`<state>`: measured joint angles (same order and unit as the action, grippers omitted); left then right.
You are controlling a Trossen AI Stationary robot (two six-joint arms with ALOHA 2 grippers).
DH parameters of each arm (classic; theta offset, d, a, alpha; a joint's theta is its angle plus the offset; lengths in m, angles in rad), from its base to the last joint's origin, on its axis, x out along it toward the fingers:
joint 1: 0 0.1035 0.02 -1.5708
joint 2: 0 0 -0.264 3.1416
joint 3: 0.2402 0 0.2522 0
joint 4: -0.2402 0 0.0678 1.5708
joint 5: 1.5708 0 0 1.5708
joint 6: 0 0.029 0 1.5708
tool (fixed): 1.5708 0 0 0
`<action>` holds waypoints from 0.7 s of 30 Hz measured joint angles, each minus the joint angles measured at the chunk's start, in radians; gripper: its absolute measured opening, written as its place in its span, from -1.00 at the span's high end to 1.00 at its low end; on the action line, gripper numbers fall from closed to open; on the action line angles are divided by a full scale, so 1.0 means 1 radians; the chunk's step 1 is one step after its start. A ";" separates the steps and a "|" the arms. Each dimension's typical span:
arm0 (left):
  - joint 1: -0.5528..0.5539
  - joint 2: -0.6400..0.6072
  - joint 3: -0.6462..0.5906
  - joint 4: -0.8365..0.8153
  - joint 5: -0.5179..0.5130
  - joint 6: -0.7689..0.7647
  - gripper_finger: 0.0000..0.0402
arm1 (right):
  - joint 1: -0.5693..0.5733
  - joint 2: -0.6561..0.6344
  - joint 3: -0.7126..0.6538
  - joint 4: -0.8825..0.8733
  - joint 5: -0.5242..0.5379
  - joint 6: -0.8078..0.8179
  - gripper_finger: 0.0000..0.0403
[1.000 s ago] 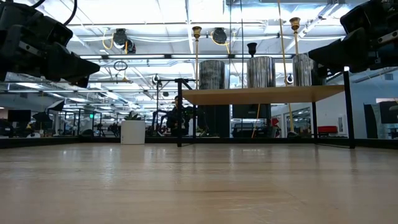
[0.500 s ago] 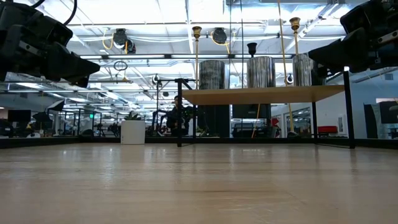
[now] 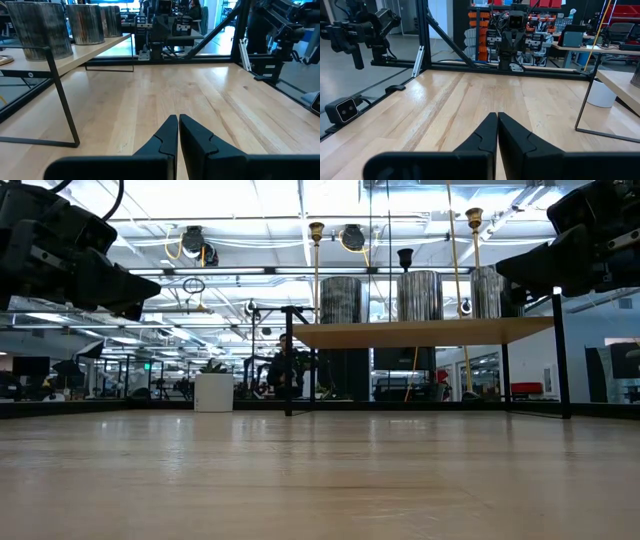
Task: Pick & Place candle stick holders
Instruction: Return to Home Position
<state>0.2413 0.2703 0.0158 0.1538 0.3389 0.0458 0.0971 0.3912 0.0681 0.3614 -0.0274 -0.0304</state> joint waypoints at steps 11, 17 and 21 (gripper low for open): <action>0.000 0.000 0.000 0.000 0.000 0.000 0.88 | 0.000 0.000 0.000 0.000 0.000 0.000 0.96; 0.000 0.000 0.000 0.000 0.000 0.001 0.88 | 0.000 0.000 0.000 0.000 0.000 0.000 0.97; 0.000 0.000 0.000 0.000 0.000 -0.001 0.88 | 0.000 0.000 0.000 0.000 0.000 0.000 0.96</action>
<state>0.2411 0.2701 0.0158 0.1535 0.3389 0.0448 0.0971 0.3910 0.0681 0.3614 -0.0273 -0.0305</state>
